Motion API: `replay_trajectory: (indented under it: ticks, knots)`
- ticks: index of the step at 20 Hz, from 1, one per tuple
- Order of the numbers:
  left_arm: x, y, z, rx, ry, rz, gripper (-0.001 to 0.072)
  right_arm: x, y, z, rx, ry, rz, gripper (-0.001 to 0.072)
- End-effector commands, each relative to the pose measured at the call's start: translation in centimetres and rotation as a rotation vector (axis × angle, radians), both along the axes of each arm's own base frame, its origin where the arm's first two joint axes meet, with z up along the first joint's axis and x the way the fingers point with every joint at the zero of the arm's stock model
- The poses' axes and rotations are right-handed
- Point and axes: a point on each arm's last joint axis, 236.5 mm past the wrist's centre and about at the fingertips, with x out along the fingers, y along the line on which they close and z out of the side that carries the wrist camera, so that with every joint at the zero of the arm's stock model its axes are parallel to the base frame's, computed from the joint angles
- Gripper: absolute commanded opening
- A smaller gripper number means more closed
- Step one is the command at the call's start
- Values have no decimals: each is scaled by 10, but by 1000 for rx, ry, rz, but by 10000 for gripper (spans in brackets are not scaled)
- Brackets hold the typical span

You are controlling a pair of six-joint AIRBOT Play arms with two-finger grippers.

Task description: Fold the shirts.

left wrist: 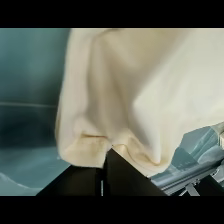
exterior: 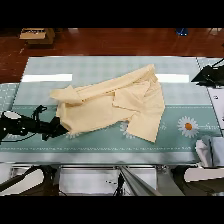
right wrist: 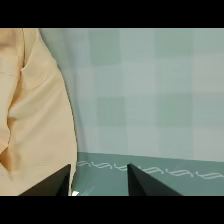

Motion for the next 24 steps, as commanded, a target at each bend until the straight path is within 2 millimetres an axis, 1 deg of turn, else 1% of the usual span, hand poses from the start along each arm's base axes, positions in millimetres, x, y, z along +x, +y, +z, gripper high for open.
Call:
replay_trajectory:
  ticks: [1, 2, 3, 4, 5, 6, 7, 8, 10, 11, 13, 14, 16, 19, 22, 23, 24]
  knots:
    - [7, 8, -10, 62, -44, -18, 24, -14, -18, -9, -64, 53, 5, 432]
    - [7, 7, -7, 59, -55, -32, 24, -17, -21, -11, -45, 58, -13, 432]
    - [8, 7, -4, 64, -70, -33, 23, -20, -20, -14, -3, 62, -33, 433]
    - [11, 8, 0, 68, -94, -34, 23, -24, -15, -20, 48, 72, -51, 467]
    - [15, 9, 5, 78, -121, -33, 23, -32, -11, -30, 86, 99, -62, 487]
    - [18, 10, 9, 86, -143, -32, 23, -42, -5, -44, 100, 134, -53, 487]
    - [20, 10, 14, 93, -163, -32, 23, -49, 2, -59, 114, 159, -44, 487]
    - [21, 11, 17, 96, -176, -33, 23, -53, 17, -71, 149, 170, -32, 487]
    - [23, 11, 20, 101, -191, -32, 23, -52, 50, -86, 240, 146, -13, 487]
    - [22, 10, 21, 96, -188, -35, 23, -55, 64, -93, 261, 140, 20, 485]
    - [18, 7, 23, 84, -177, -47, 24, -63, 77, -108, 248, 158, 49, 484]
    - [18, 7, 23, 83, -178, -48, 23, -63, 85, -110, 259, 154, 57, 484]
    - [19, 8, 24, 85, -187, -52, 24, -59, 99, -113, 269, 141, 66, 484]
    - [19, 8, 24, 85, -187, -53, 24, -54, 116, -124, 242, 141, 63, 480]
    - [19, 8, 24, 85, -192, -59, 23, -57, 136, -138, 225, 161, 53, 453]
    - [19, 8, 24, 86, -193, -58, 23, -58, 143, -141, 213, 159, 66, 386]
    - [21, 7, 25, 84, -205, -63, 23, -55, 148, -143, 201, 148, 76, 335]
